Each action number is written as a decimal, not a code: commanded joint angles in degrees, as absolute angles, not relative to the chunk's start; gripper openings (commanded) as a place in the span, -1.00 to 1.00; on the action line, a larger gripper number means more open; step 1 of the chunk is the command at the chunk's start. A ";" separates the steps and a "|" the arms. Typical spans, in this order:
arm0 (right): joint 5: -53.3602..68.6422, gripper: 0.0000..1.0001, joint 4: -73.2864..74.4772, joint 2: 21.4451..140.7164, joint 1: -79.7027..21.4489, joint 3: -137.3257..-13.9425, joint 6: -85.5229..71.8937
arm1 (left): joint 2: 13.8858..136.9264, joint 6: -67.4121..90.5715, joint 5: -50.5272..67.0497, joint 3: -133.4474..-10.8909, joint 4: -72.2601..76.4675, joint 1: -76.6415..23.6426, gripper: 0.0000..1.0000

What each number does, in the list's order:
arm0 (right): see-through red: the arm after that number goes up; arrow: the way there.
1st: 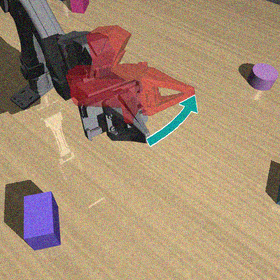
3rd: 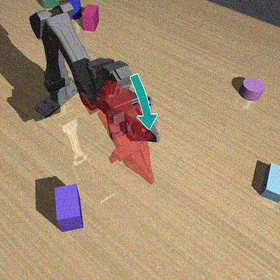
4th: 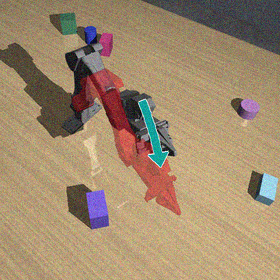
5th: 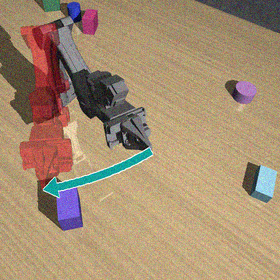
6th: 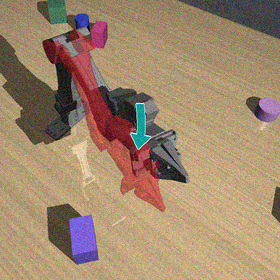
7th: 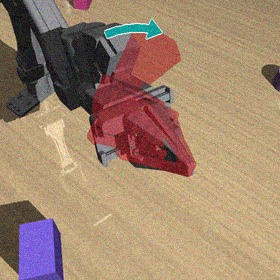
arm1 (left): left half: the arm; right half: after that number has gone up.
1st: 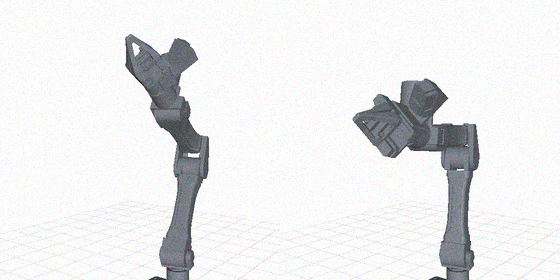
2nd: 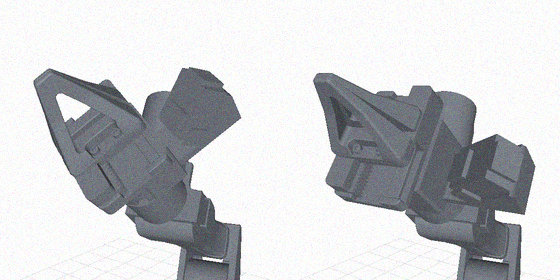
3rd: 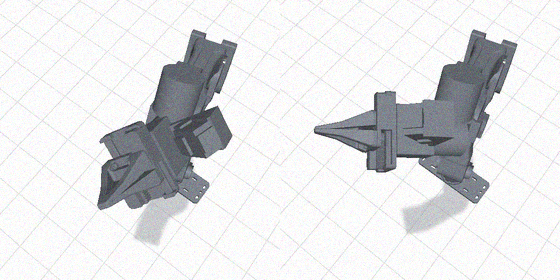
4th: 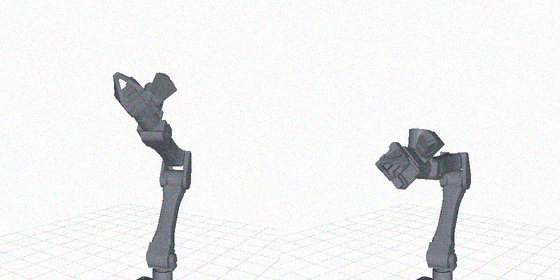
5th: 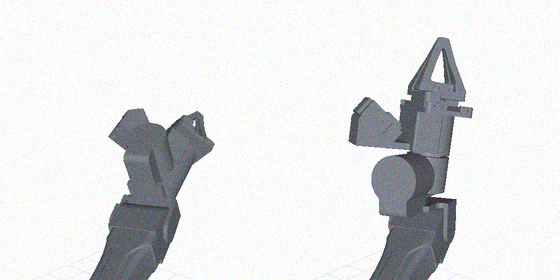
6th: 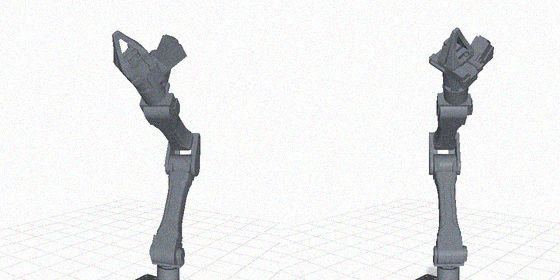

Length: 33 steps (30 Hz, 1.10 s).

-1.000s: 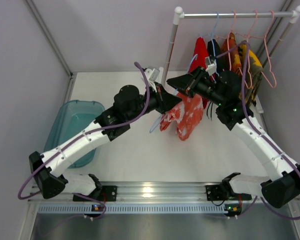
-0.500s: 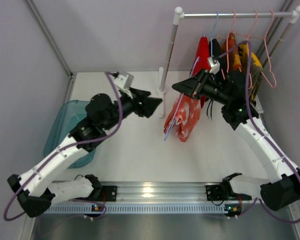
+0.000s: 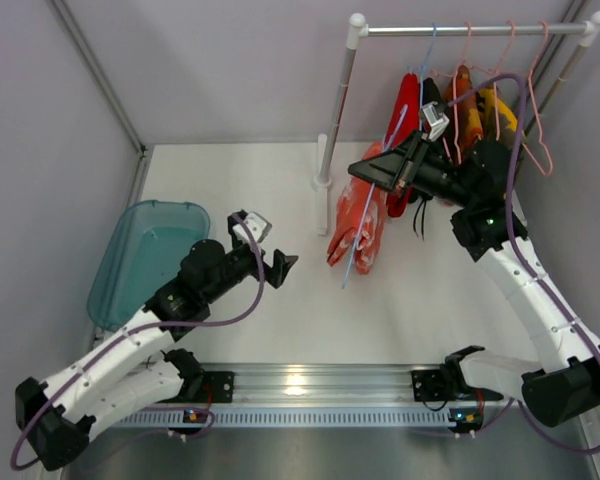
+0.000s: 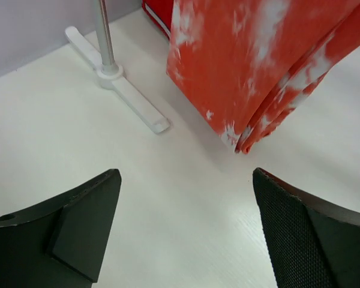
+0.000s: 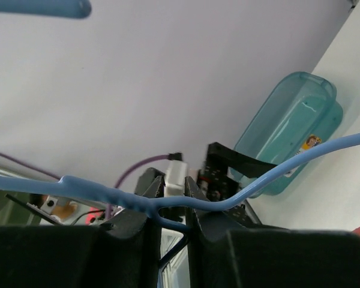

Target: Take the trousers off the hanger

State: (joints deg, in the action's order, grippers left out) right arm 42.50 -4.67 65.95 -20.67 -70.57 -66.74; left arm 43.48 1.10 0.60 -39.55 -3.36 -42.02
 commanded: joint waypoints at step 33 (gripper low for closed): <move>41.66 -1.00 -17.40 66.00 -24.26 -82.18 -64.69 | 72.86 -4.04 -8.52 -42.54 42.89 -54.76 0.97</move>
State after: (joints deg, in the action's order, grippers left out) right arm 42.00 -5.13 66.94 -22.83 -76.97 -66.61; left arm 75.16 -5.72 -9.45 -41.43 39.77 -54.50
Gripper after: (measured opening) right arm 0.167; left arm 0.984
